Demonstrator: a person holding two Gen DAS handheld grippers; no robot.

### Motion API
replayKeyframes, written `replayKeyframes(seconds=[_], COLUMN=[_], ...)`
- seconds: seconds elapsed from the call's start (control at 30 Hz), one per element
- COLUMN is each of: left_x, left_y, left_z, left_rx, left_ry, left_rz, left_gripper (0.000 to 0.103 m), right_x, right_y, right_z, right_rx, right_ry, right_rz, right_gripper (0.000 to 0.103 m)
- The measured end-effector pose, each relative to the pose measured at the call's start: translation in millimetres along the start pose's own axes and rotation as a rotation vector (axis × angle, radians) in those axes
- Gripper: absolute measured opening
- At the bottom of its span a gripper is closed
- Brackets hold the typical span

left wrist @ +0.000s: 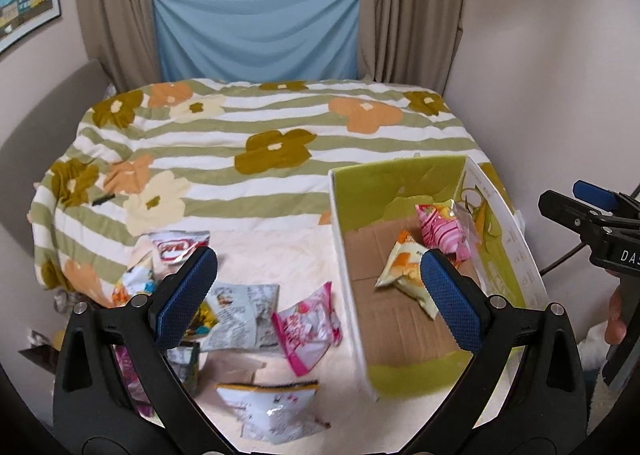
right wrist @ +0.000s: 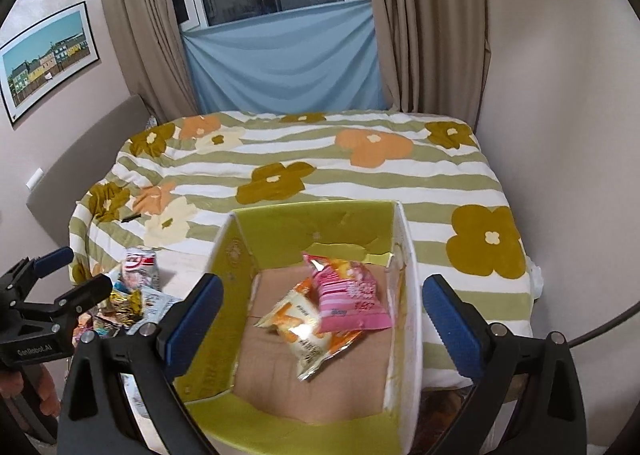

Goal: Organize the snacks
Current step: 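Withdraw both tools from the box back toward the snack pile, then grasp the brown-purple packet with the left tool while the right tool grasps the white chip bag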

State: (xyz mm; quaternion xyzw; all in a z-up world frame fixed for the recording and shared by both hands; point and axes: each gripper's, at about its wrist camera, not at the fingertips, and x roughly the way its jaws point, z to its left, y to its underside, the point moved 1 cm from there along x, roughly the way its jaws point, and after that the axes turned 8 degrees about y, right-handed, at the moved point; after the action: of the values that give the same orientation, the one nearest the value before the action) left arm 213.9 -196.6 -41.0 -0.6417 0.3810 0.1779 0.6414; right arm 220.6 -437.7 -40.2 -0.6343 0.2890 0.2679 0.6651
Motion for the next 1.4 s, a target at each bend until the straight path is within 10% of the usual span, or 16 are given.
replayKeyframes(seconds=[0.63, 1.4], left_x=[-91.4, 5.1], left_y=[92.5, 177.3], left_z=[173.4, 224.5], left_rx=[-0.014, -0.016], left_ry=[0.034, 0.038], left_rz=[0.036, 0.277], left_gripper=[0.101, 0.1], right_x=[-47.2, 23.9], right_y=[74.9, 181.8], right_z=[153.7, 229.3], right_rx=[0.11, 0.088], right_ry=[-0.071, -0.063], right_rz=[-0.006, 0.179], right_gripper=[0.099, 0.099])
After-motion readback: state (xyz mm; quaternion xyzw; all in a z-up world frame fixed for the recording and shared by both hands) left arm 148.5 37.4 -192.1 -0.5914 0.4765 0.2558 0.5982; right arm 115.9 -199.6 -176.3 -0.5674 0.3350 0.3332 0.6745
